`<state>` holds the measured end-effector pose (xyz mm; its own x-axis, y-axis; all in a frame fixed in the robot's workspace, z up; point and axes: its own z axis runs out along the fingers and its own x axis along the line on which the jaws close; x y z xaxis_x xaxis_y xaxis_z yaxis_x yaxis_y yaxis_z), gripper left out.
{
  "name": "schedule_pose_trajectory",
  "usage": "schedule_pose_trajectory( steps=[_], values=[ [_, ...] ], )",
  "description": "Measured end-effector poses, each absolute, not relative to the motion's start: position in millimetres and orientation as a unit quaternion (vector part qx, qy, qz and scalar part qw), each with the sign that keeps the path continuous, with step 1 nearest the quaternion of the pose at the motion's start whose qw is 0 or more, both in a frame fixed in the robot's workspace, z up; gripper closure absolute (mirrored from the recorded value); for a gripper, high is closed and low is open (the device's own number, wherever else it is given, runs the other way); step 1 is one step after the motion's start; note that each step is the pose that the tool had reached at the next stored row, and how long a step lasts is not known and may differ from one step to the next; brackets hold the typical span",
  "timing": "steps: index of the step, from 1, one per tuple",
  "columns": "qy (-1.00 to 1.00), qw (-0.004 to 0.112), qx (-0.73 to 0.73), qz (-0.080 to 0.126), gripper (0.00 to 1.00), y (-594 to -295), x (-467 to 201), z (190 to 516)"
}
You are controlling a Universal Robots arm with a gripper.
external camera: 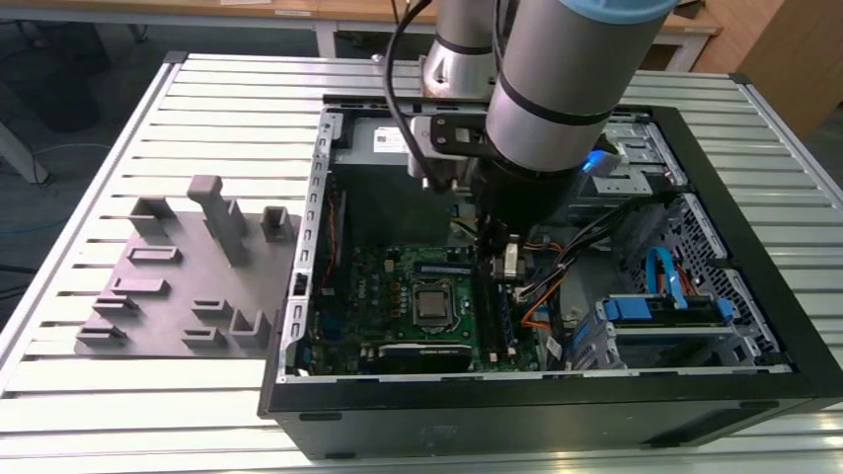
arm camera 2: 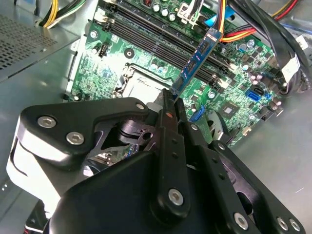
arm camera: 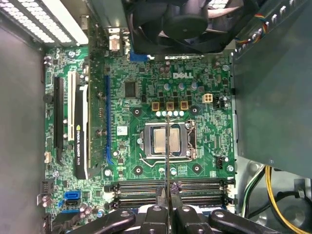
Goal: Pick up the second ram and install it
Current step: 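Insert the second ram into the second slot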
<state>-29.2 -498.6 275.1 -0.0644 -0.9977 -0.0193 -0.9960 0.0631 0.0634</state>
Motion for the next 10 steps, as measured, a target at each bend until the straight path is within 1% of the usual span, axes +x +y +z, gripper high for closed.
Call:
schedule_pose_trajectory(
  steps=[10],
  values=[
    [-0.772,0.013,0.635,-0.031,0.89,-498.5,-29.2,275.0]
  ],
)
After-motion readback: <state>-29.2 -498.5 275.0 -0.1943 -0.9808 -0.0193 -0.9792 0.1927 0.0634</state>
